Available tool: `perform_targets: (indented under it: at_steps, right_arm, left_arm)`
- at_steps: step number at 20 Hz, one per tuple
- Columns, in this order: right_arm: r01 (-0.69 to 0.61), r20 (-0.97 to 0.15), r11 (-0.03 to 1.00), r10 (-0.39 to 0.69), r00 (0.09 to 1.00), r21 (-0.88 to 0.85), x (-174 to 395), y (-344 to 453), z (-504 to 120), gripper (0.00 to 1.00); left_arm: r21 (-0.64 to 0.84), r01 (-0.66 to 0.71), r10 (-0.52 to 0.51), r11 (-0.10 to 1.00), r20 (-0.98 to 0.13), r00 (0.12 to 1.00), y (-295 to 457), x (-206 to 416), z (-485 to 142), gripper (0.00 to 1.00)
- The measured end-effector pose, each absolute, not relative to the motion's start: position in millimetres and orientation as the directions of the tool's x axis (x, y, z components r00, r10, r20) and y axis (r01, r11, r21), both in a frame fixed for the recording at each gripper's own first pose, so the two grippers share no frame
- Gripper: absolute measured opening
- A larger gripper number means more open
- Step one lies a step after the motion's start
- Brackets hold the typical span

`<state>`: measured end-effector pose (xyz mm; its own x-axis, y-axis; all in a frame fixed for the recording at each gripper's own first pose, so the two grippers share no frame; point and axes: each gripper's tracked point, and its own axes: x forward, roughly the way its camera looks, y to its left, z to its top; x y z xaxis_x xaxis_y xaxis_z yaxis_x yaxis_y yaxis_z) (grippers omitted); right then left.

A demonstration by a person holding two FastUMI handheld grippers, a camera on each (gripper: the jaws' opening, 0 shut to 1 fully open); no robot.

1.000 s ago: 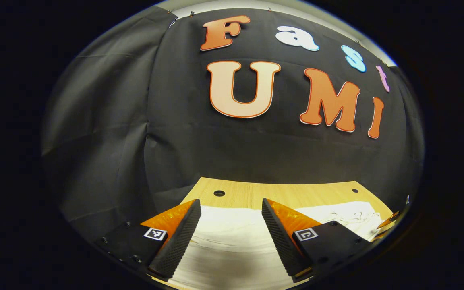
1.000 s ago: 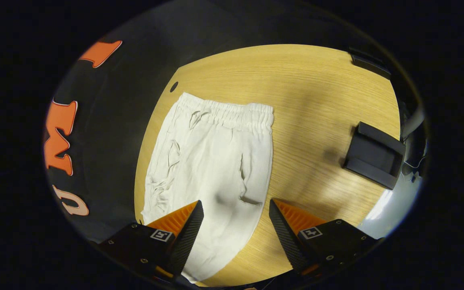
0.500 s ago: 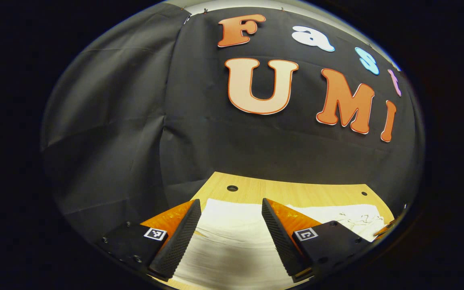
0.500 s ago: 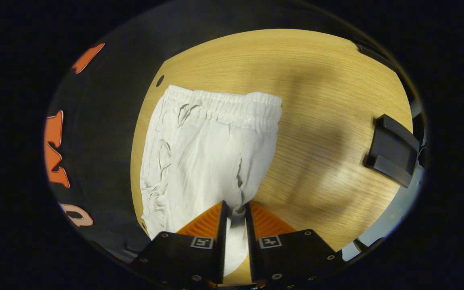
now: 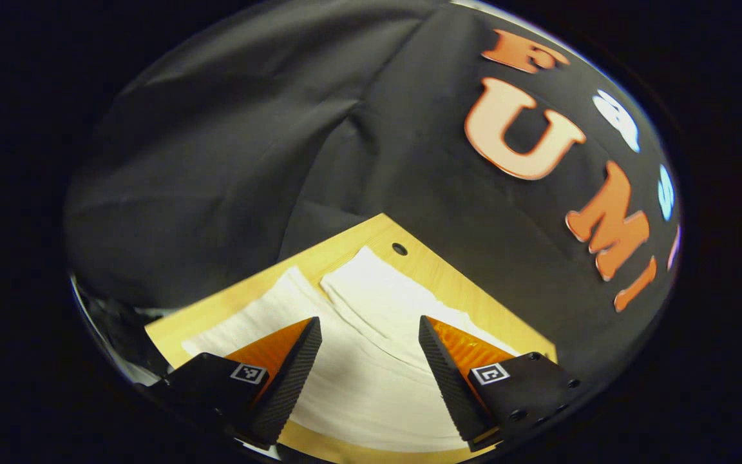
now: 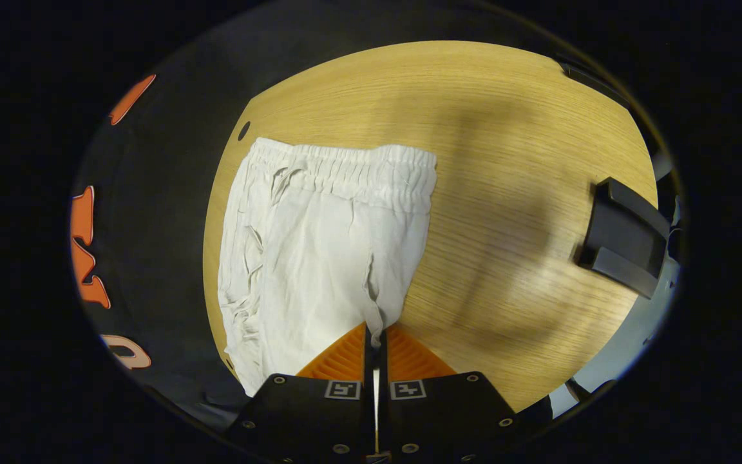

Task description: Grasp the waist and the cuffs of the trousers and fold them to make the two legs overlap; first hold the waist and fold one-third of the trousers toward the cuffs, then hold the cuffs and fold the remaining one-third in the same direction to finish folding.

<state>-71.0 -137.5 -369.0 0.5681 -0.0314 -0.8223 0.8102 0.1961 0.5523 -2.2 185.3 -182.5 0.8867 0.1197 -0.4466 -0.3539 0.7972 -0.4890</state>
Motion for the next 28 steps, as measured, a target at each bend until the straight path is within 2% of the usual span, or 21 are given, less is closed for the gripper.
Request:
perform_targets:
  at_steps: [1, 2, 6, 9, 10, 11, 14, 15, 16, 18, 19, 20, 22, 23, 25, 26, 28]
  right_arm:
    - [0.811, -0.823, 0.193, -0.031, 0.568, 0.552, -71, -137, -369, 0.03]
    - [0.81, -0.822, 0.192, -0.03, 0.569, 0.553, -70, -137, -369, 0.03]
    - [0.808, -0.82, 0.193, -0.033, 0.572, 0.556, -70, -137, -369, 0.02]
    - [0.804, -0.814, 0.186, -0.035, 0.58, 0.565, -69, -136, -369, 0.03]
    - [0.802, -0.811, 0.184, -0.035, 0.584, 0.569, -70, -137, -369, 0.02]
    - [0.8, -0.809, 0.179, -0.034, 0.587, 0.572, -70, -136, -370, 0.03]
    - [0.796, -0.804, 0.165, -0.028, 0.594, 0.583, -70, -136, -370, 0.02]
    - [0.795, -0.803, 0.163, -0.028, 0.596, 0.584, -69, -135, -370, 0.03]
    - [0.793, -0.801, 0.163, -0.028, 0.598, 0.586, -70, -136, -370, 0.02]
    - [0.791, -0.799, 0.165, -0.026, 0.601, 0.589, -70, -136, -370, 0.02]
    - [0.79, -0.798, 0.165, -0.025, 0.602, 0.591, -70, -136, -370, 0.02]
    - [0.789, -0.797, 0.162, -0.024, 0.604, 0.593, -70, -136, -370, 0.02]
    - [0.785, -0.793, 0.158, -0.023, 0.609, 0.599, -71, -136, -370, 0.02]
    - [0.783, -0.791, 0.156, -0.022, 0.612, 0.602, -70, -136, -369, 0.02]
    - [0.782, -0.789, 0.15, -0.02, 0.615, 0.606, -71, -136, -369, 0.03]
    - [0.782, -0.788, 0.143, -0.02, 0.615, 0.606, -71, -136, -369, 0.02]
    - [0.779, -0.785, 0.14, -0.02, 0.619, 0.611, -71, -136, -369, 0.02]
  left_arm:
    - [-0.528, -0.398, 0.126, 0.75, -0.477, 0.87, 194, -12, -196, 0.96]
    - [-0.559, -0.44, 0.129, 0.703, -0.508, 0.852, 202, -23, -208, 0.99]
    - [-0.64, -0.57, 0.113, 0.516, -0.608, 0.786, 215, -50, -237, 1.0]
    - [-0.648, -0.617, 0.085, 0.446, -0.655, 0.751, 218, -62, -254, 1.0]
    - [-0.643, -0.636, 0.081, 0.427, -0.673, 0.735, 216, -62, -261, 0.96]
    - [-0.642, -0.651, 0.077, 0.405, -0.685, 0.724, 216, -64, -264, 1.0]
    - [-0.634, -0.683, 0.065, 0.362, -0.714, 0.697, 213, -70, -276, 1.0]
    - [-0.631, -0.688, 0.062, 0.359, -0.719, 0.692, 214, -71, -277, 0.96]
    - [-0.628, -0.691, 0.06, 0.357, -0.723, 0.688, 214, -71, -277, 1.0]
    - [-0.625, -0.693, 0.053, 0.358, -0.728, 0.684, 214, -70, -277, 1.0]
    - [-0.623, -0.694, 0.054, 0.361, -0.729, 0.682, 214, -69, -277, 0.96]
    - [-0.626, -0.691, 0.053, 0.362, -0.726, 0.685, 213, -69, -277, 1.0]
    - [-0.617, -0.696, 0.061, 0.367, -0.73, 0.68, 215, -69, -276, 1.0]
    - [-0.606, -0.703, 0.064, 0.372, -0.739, 0.671, 217, -70, -280, 0.87]
    - [-0.602, -0.706, 0.059, 0.372, -0.744, 0.666, 216, -65, -287, 0.8]
    - [-0.588, -0.716, 0.059, 0.377, -0.756, 0.652, 216, -70, -286, 0.7]
    - [-0.575, -0.73, 0.071, 0.369, -0.766, 0.639, 220, -70, -294, 0.4]
